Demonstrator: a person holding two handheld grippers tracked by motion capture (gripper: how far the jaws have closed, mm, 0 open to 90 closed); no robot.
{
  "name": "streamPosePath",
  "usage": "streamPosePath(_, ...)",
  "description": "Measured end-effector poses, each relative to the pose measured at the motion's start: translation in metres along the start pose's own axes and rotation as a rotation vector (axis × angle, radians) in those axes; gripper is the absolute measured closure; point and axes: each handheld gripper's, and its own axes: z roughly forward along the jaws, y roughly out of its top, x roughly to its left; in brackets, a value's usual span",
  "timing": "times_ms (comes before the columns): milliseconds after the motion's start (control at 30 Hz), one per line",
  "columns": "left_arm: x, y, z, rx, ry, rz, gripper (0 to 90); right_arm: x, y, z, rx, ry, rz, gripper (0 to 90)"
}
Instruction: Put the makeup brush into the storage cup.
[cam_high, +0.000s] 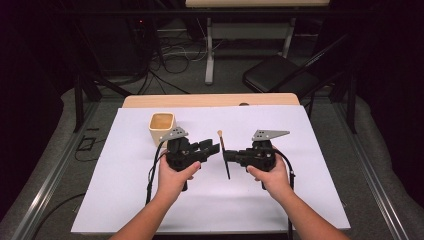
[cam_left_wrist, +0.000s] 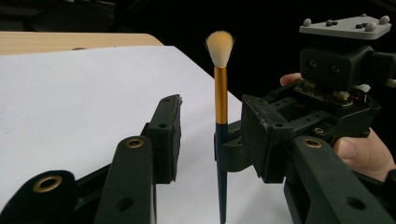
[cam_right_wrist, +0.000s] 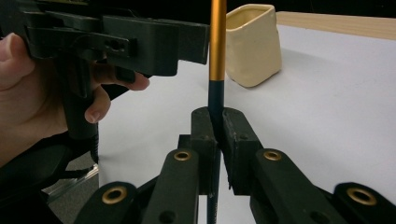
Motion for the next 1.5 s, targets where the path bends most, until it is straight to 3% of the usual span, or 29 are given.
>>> streamPosePath(1000, 0.006, -0.002, 0.006, -0.024, -0.025, -0.057, 63.0, 0.002, -0.004, 0.008, -0.041, 0.021, 0.033, 83.7)
streamPosePath(1500, 0.005, -0.004, 0.012, -0.021, -0.040, -0.076, 68.6, 0.001, -0.008, 0.011, -0.030, 0.028, 0.042, 83.7)
